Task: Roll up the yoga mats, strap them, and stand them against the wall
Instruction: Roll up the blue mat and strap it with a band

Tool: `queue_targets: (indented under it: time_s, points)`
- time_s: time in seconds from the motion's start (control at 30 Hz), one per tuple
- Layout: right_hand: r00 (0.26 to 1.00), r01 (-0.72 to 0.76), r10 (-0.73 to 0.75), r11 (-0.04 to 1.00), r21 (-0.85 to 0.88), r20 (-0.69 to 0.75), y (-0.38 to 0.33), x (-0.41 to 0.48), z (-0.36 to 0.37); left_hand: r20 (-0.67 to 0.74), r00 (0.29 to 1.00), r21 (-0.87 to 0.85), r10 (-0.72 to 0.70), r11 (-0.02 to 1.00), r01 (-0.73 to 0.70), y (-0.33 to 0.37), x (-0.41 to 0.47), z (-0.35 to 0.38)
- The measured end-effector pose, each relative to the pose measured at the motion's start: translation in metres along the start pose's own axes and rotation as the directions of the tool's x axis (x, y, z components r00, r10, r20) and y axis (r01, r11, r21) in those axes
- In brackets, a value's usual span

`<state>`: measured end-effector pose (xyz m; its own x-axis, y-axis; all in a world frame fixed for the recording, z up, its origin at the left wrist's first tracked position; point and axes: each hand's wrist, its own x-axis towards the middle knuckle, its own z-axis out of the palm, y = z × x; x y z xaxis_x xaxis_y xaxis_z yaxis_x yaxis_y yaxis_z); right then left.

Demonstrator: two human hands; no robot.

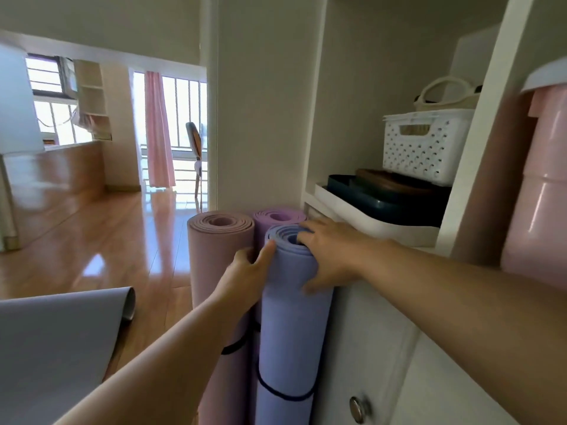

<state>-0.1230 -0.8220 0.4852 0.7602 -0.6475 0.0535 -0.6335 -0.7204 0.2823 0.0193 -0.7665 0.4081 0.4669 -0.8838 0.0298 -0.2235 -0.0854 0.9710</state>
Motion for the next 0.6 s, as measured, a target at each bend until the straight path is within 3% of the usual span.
queue_targets:
  time_s: [0.13,0.2,0.6]
  points:
    - [0.997,0.000,0.004,0.999,0.048,-0.083,-0.004,-0.001,0.003,0.205,0.938,-0.121,-0.281,0.943,0.309,-0.011,-0.019,0.005]
    - [0.990,-0.011,0.020,0.998,0.060,-0.141,-0.006,-0.002,0.004,0.266,0.905,-0.184,-0.332,0.904,0.386,-0.011,-0.025,0.010]
    - [0.991,0.031,-0.027,0.999,0.025,-0.131,-0.010,-0.014,0.011,0.242,0.869,-0.110,-0.432,0.877,0.467,-0.032,-0.018,0.008]
